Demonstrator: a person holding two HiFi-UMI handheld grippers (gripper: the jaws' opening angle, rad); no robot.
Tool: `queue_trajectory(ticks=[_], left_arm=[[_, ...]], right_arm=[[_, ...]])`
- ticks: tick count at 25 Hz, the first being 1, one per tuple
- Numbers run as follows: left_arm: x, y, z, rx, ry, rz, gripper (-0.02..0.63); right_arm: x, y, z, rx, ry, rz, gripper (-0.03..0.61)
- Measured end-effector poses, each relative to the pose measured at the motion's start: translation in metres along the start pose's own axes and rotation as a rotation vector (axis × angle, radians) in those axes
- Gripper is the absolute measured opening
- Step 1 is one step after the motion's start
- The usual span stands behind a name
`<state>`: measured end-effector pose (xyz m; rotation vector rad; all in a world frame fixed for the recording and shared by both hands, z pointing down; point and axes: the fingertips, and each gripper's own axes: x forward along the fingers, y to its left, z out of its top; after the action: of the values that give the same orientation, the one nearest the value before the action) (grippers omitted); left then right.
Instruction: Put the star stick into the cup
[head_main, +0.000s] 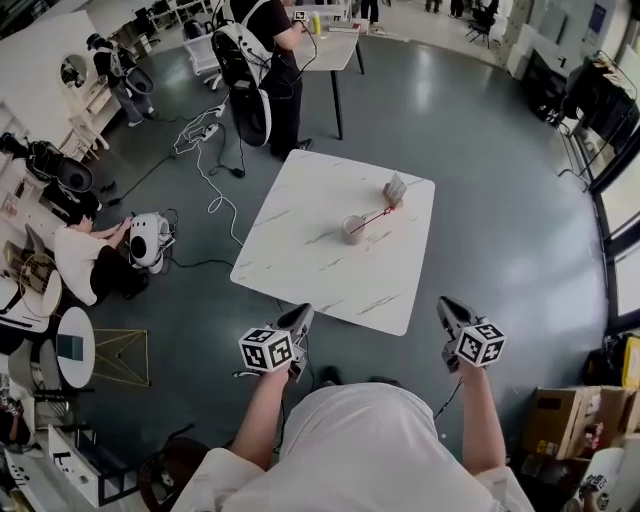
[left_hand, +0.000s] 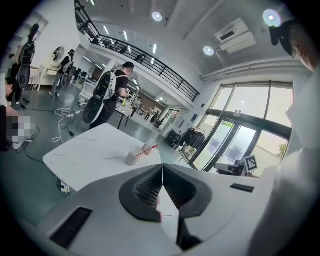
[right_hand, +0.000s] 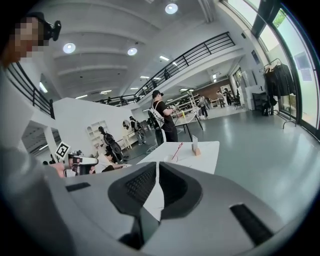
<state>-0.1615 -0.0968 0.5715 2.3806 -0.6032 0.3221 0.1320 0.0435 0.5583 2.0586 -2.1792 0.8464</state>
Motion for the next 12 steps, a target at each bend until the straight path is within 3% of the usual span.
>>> queue_trajectory(ticks=[5,12], left_arm=[[-0.005,-0.026,0.005,-0.016,-0.043,0.021,0.014],[-0.012,-0.05,-0.002,0.019,-0.072,0.032,0.014]], right_arm=[[-0.009,0.003,0.022,-0.025,-0.029,0.046,0.035],[-0.018,0.003,0.027,-0.06,-0.044,0.113,0.029]])
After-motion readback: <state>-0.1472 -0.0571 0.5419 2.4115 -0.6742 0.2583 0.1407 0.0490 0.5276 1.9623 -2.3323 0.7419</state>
